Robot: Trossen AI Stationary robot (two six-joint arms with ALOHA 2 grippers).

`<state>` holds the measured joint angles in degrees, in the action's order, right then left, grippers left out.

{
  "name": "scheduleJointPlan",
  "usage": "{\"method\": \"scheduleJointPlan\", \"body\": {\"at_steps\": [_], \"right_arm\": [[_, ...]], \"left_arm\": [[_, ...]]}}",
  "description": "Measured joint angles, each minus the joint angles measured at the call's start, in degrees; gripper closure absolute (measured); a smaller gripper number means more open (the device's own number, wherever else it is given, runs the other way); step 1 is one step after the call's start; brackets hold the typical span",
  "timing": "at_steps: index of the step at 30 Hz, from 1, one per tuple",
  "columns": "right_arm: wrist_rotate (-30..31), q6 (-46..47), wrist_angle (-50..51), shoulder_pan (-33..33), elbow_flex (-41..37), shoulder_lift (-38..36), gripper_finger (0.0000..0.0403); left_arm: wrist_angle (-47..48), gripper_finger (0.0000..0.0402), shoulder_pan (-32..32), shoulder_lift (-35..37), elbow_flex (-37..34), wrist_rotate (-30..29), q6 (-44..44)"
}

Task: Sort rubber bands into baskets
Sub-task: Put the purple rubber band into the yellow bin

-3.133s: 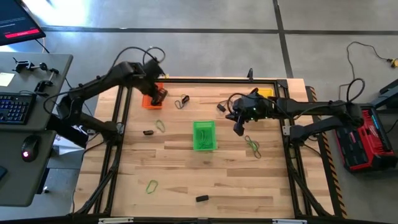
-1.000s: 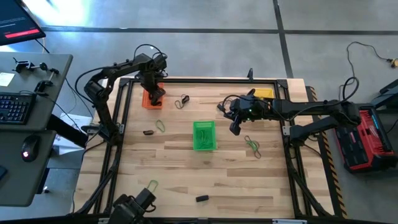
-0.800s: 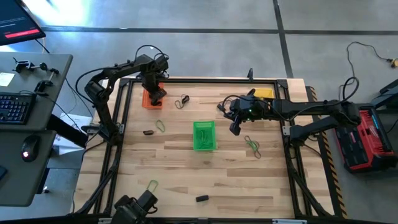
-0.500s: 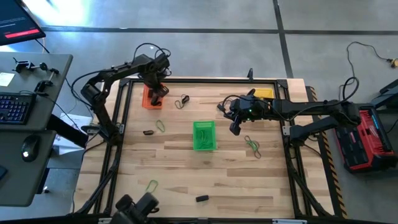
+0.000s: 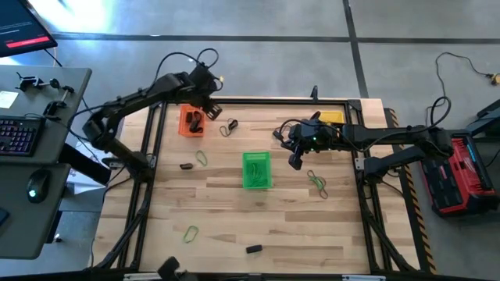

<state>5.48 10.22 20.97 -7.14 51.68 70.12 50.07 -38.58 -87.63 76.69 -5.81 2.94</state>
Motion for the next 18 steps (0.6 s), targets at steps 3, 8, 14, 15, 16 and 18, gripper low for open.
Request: {"method": "scheduleJointPlan", "body": {"at_steps": [3, 8, 14, 15, 16, 18], "right_arm": [[0.3, -1.4, -0.8, 0.0, 0.0, 0.0, 0.0403], [0.1, -2.1, -1.0, 0.0, 0.0, 0.0, 0.0403], [0.1, -0.8, -2.4, 0.0, 0.0, 0.0, 0.0403], [0.1, -1.1, -2.3, 0.0, 0.0, 0.0, 0.0403], [0.0, -1.0, -2.1, 0.0, 0.0, 0.0, 0.0403], [-0.5, 0.3, -1.4, 0.0, 0.0, 0.0, 0.0403]], "left_arm": [[-1.9, 0.0298, 3.8, 1.6, 0.0, 0.8, 0.4], [-5.3, 0.0298, 10.4, 2.5, 0.0, 0.4, 5.3], [-13.1, 0.0318, 19.2, 2.5, -0.4, 0.4, 5.5], [-16.7, 0.0324, 20.6, 2.5, -1.0, 0.4, 5.5], [-20.0, 0.0330, 21.8, 2.5, -1.8, 0.5, 5.5], [-25.8, 0.0342, 23.7, 2.5, -3.3, 0.8, 5.9]]}}
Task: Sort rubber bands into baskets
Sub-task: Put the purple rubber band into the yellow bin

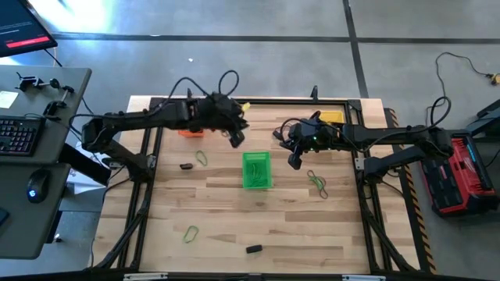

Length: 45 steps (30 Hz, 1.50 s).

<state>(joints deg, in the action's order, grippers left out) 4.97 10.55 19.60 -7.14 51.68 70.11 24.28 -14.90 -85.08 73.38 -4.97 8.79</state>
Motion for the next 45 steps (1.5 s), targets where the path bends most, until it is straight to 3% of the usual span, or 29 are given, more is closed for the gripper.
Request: {"method": "scheduleJointPlan", "body": {"at_steps": [5, 15, 21, 27, 34, 45], "right_arm": [[-0.7, 5.5, 2.8, 1.1, 0.0, 0.0, 0.0403], [-0.5, 12.5, 3.2, 3.5, 0.0, 0.0, 0.0403], [4.6, 13.7, 3.4, 2.3, 0.0, 2.5, 0.0398], [5.0, 15.6, 4.1, -4.2, 0.0, 6.4, 0.0353], [3.3, 15.1, 5.8, -17.1, 0.0, 10.9, 0.0283], [-0.9, 10.0, -0.3, -28.0, 0.0, 23.6, 0.0237]], "left_arm": [[-10.4, 0.0371, 3.9, 0.3, -4.1, 0.0, 0.2], [-19.5, 0.0400, 8.8, 1.6, -11.1, -0.3, 2.6], [-24.1, 0.0401, 9.4, 3.7, -15.0, -1.1, 4.2], [-27.7, 0.0401, 9.7, 7.8, -19.5, -3.7, 6.3], [-28.3, 0.0401, 10.7, 10.2, -21.3, -5.5, 8.7], [-28.5, 0.0401, 13.1, 10.2, -21.3, -8.8, 10.0]]}}
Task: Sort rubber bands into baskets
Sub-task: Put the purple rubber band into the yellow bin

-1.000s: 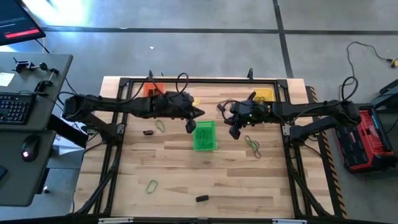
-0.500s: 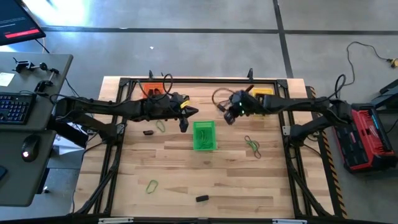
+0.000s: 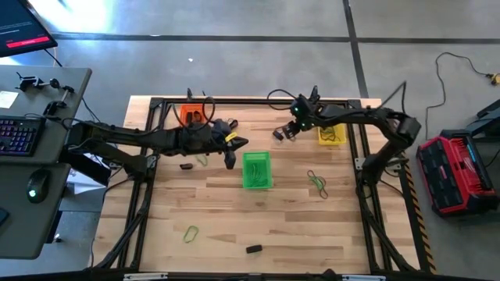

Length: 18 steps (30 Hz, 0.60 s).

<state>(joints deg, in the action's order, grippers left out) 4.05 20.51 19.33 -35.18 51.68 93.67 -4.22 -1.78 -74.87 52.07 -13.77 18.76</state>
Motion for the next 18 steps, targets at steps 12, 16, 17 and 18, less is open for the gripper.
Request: {"method": "scheduleJointPlan", "body": {"at_steps": [12, 16, 17, 18], "right_arm": [[-1.9, -2.4, -4.3, -2.9, 0.0, 5.8, 0.0217], [-2.0, -2.9, -4.8, -2.8, 0.0, 7.3, 0.0218], [-2.0, -2.9, -4.9, -2.8, 0.1, 7.7, 0.0219], [-1.9, -2.8, -5.0, -2.8, 0.2, 8.1, 0.0223]], "left_arm": [[0.0, 0.0401, 0.5, 0.0, 0.0, -1.9, 1.2], [0.0, 0.0401, 0.5, 0.0, 0.0, -1.9, 1.1], [0.1, 0.0401, 0.5, 0.0, 0.0, -1.9, 1.1], [0.1, 0.0401, 0.4, 0.0, 0.0, -1.9, 1.1]]}}
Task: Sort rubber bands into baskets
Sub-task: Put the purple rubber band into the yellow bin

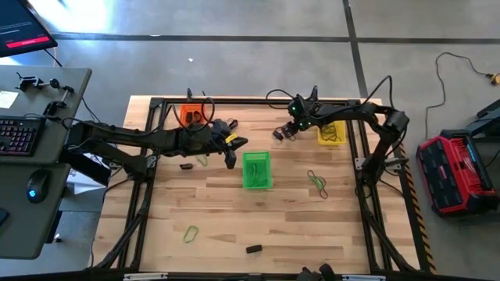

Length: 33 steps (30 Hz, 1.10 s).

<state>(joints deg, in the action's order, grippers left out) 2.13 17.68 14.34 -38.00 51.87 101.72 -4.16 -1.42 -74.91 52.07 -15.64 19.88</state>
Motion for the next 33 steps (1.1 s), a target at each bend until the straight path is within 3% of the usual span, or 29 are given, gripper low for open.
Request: {"method": "scheduleJointPlan", "body": {"at_steps": [4, 14, 22, 33], "right_arm": [[0.9, 0.1, -0.2, 0.2, 0.0, 0.6, 0.0255], [-0.1, 0.1, -0.7, 0.2, -0.1, -0.1, 0.0392], [0.5, 0.4, 1.3, 0.2, -0.4, -7.4, 0.0400], [4.8, 2.0, 6.7, 0.2, -0.3, -23.7, 0.0401]], "left_arm": [[0.0, 0.0401, -0.1, 0.0, 0.0, -0.3, 0.0], [0.0, 0.0401, -0.1, 0.0, 0.0, -0.5, 0.0], [0.0, 0.0401, -0.1, 0.0, 0.0, -1.5, -1.0], [0.0, 0.0402, -0.1, 0.0, 0.0, -1.7, -1.7]]}}
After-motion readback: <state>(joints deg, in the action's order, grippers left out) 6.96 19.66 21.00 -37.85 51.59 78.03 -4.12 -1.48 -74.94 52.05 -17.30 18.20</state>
